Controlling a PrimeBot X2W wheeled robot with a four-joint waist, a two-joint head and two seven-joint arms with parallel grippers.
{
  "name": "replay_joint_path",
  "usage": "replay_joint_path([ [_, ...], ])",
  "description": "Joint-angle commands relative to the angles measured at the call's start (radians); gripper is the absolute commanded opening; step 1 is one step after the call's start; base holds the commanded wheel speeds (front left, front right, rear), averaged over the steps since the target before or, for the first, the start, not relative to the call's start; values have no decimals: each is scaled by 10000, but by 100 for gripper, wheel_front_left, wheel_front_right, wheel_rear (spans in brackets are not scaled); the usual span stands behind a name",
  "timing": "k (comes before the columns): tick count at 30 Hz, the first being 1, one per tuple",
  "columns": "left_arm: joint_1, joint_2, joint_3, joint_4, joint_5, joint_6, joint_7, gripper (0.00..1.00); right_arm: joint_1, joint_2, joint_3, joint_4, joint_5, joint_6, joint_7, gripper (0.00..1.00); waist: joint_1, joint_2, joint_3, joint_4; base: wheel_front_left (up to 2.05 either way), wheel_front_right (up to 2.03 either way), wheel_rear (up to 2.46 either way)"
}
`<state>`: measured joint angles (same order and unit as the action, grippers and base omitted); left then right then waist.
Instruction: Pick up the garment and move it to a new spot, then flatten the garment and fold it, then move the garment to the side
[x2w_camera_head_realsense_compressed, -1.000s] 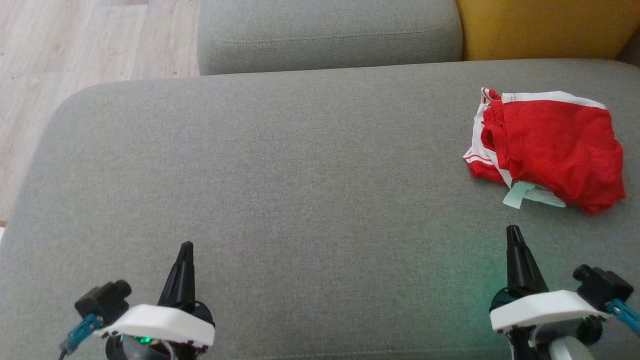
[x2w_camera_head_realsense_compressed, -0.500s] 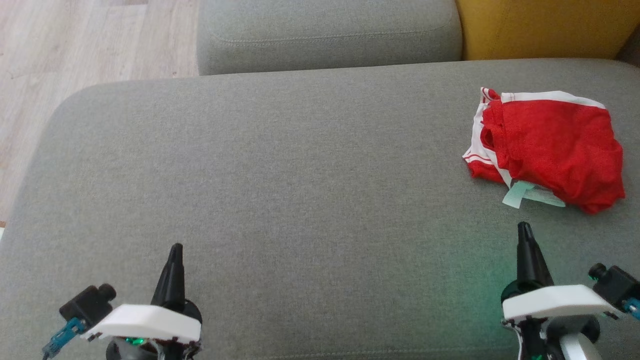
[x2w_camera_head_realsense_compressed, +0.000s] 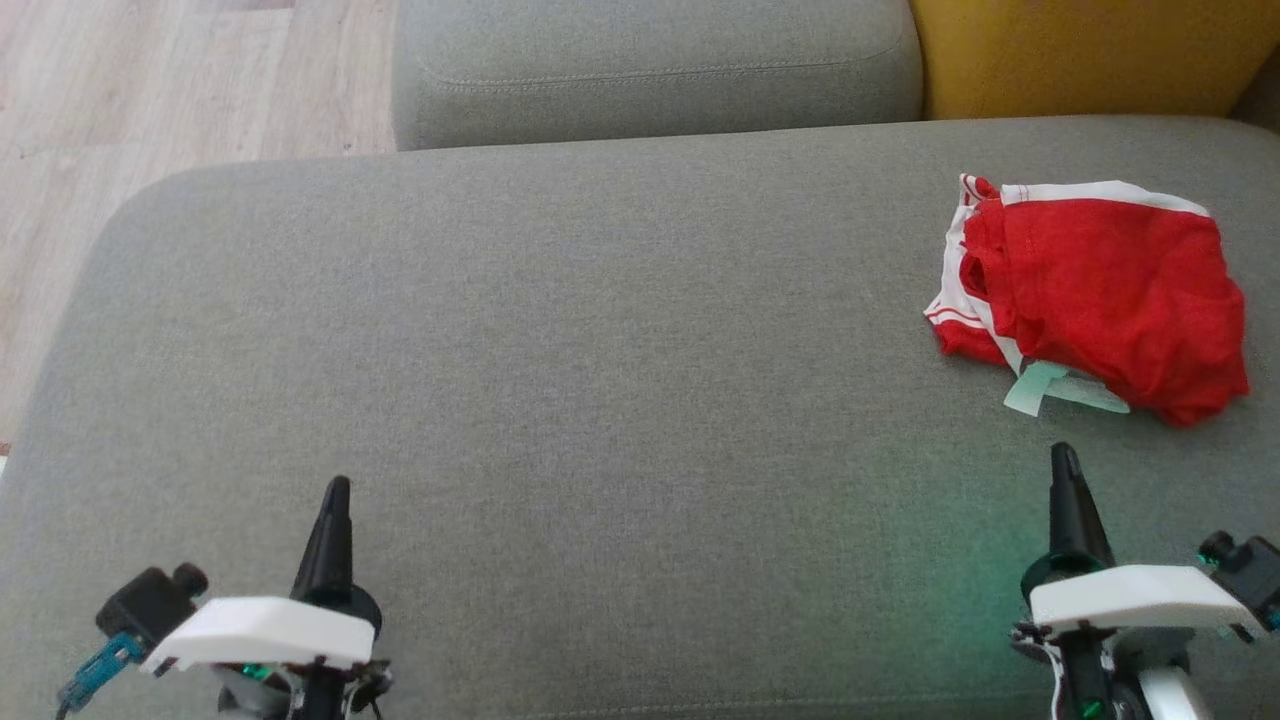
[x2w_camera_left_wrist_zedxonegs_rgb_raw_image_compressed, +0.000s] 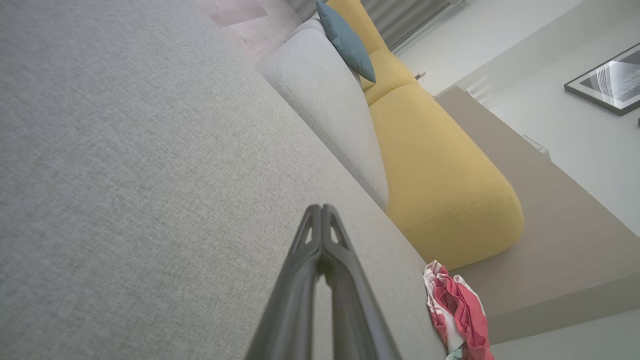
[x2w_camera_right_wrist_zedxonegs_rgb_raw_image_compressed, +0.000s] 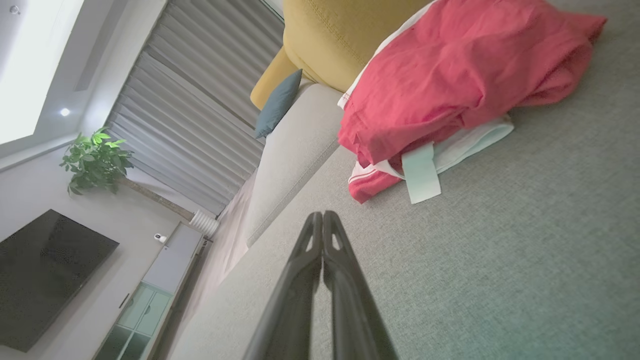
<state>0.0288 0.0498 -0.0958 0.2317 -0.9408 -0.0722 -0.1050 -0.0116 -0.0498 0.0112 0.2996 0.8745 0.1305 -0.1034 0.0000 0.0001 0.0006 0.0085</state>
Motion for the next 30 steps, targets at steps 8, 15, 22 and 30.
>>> replay_joint_path([
  [8,-662,156,445,-234,-961,-185,285,0,-578,-205,-84,-408,1073,1,265,0,0,-1,3,-10,0,0,0],
  [15,-756,166,631,-185,-1786,-240,513,0,-627,-212,-198,-430,1978,1,490,0,0,-1,6,-21,0,0,0],
  [22,-838,172,796,-142,-2505,-288,715,0,-670,-215,-301,-449,2767,1,689,0,0,-1,9,-30,0,0,0],
  [30,-932,177,988,-92,-3322,-344,947,0,-719,-216,-421,-471,3663,2,919,0,0,-1,12,-40,0,0,0],
])
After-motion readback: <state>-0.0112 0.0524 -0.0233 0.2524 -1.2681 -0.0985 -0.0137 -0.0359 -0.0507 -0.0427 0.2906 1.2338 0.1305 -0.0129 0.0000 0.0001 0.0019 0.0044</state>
